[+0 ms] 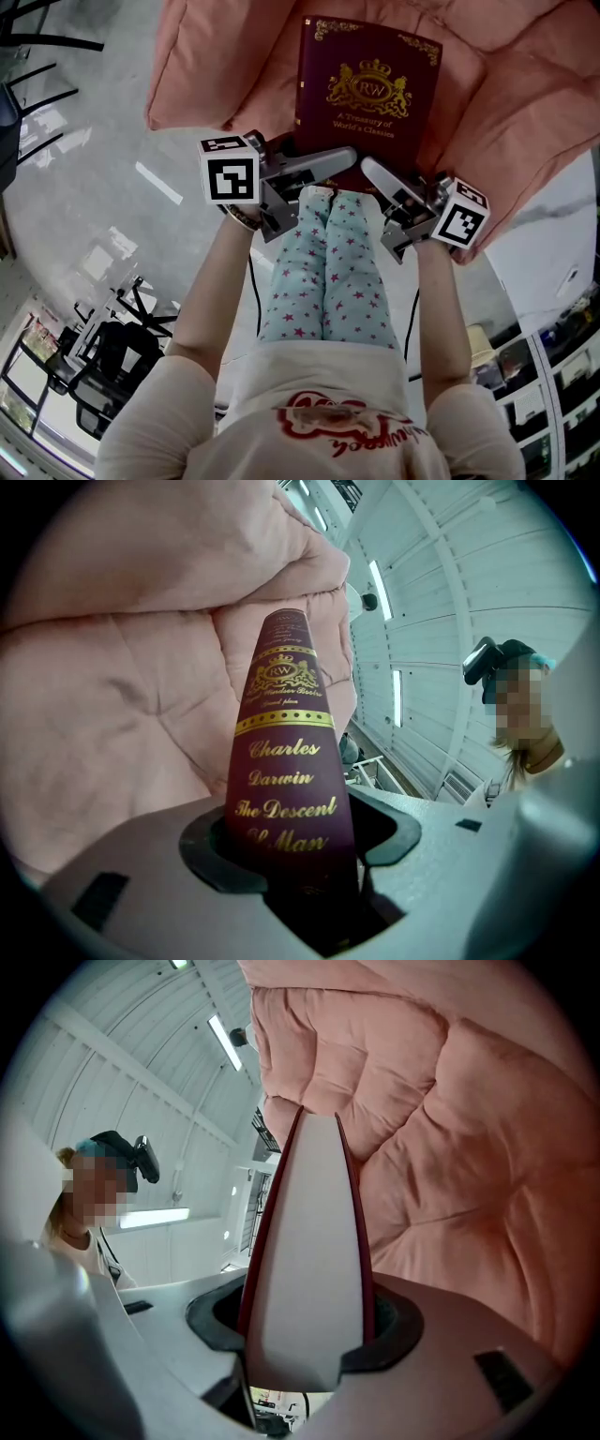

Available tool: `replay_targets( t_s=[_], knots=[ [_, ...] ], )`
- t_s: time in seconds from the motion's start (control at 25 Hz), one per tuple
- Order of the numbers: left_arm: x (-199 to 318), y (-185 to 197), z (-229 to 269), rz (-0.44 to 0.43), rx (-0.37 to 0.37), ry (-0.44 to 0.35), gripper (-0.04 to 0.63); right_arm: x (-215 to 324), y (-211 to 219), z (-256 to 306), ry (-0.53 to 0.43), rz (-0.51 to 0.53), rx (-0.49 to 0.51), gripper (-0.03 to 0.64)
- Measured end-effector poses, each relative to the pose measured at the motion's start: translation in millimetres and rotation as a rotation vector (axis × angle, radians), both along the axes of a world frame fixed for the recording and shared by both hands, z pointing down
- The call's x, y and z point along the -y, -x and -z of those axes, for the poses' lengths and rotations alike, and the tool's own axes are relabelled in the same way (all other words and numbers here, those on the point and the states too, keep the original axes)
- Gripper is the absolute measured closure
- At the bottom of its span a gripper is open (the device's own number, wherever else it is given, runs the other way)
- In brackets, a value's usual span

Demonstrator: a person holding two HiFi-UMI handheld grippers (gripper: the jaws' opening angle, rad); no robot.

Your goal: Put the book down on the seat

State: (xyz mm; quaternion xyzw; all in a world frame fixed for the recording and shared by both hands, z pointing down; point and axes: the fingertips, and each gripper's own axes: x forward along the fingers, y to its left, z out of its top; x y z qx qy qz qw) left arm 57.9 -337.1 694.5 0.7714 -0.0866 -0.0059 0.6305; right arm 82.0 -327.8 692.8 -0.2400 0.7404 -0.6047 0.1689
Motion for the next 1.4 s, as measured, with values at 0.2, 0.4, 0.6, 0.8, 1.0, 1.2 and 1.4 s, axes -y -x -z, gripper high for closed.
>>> replay_targets(
  t_s=[0.2,0.4,0.6,0.8,1.0,1.2,1.4],
  knots=[
    [-4.6,2.3,-12.3,0.001,0.002,0.017,0.35,-4.4,2.2,-12.0,0.018,0.001,-0.002,0.396],
    [0.8,4.0,-35.0,0.005,-0.002,0.039,0.35,1.0,4.1,-34.1,0.038,0.0,-0.013,0.396],
    [2.1,7.6,-50.9,0.009,-0.008,0.073,0.35,2.5,7.2,-49.7,0.071,0.0,-0.035,0.391],
    [5.2,13.5,-65.0,0.021,0.0,0.104,0.35,6.7,13.4,-62.6,0.091,0.012,-0.045,0.385],
    [1.8,17.1,-77.1,0.035,0.008,0.116,0.35,3.7,16.7,-74.1,0.097,0.022,-0.047,0.38],
    [-0.8,16.0,-87.1,0.048,0.01,0.131,0.35,1.7,14.3,-84.6,0.107,0.029,-0.062,0.373],
    [-2.9,15.8,-94.3,0.059,0.008,0.119,0.35,-0.6,13.4,-93.8,0.119,0.035,-0.074,0.368]
  ],
)
